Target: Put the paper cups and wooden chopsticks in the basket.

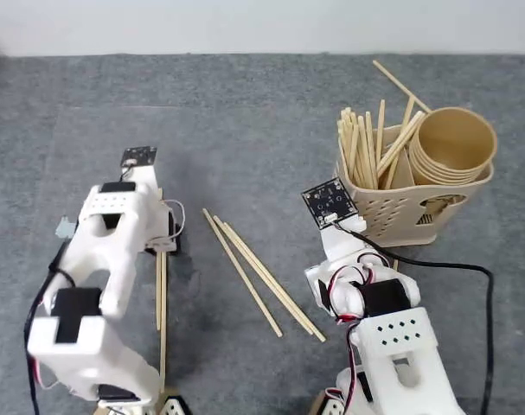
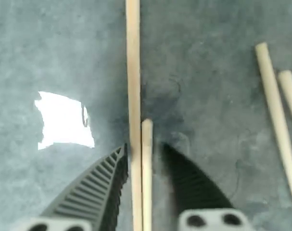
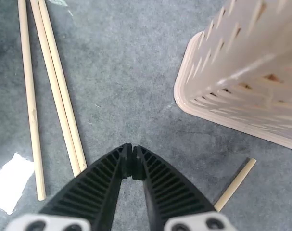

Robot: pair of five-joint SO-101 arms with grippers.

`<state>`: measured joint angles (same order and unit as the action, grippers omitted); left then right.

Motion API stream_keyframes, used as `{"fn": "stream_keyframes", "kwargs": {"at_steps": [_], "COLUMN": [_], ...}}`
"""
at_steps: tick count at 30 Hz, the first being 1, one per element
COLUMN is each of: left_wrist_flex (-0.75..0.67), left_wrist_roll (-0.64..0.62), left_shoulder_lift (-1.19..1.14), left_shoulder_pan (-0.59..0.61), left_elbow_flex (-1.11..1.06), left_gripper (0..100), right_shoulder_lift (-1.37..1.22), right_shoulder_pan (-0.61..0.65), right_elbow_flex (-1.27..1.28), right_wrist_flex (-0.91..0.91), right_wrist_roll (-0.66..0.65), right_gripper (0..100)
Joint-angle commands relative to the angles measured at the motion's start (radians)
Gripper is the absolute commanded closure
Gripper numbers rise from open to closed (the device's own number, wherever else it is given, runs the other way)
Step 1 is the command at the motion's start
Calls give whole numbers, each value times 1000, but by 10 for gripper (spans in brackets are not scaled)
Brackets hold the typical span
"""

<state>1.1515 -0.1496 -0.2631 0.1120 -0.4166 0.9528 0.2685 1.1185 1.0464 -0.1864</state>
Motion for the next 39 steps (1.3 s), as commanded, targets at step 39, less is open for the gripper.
{"fn": "stream_keyframes", "kwargs": {"at_steps": [39], "left_wrist_flex": [279], "left_wrist_roll": [40], "left_shoulder_lift": [199], "left_shoulder_pan": [-18], "left_elbow_flex": [108], "left_gripper": [857], "right_shoulder_lift": [19], "right_shoulder_pan": [-5], "right_elbow_flex": [-3], "right_wrist_flex": [-7], "right_wrist_roll": [2], "right_gripper": [989]}}
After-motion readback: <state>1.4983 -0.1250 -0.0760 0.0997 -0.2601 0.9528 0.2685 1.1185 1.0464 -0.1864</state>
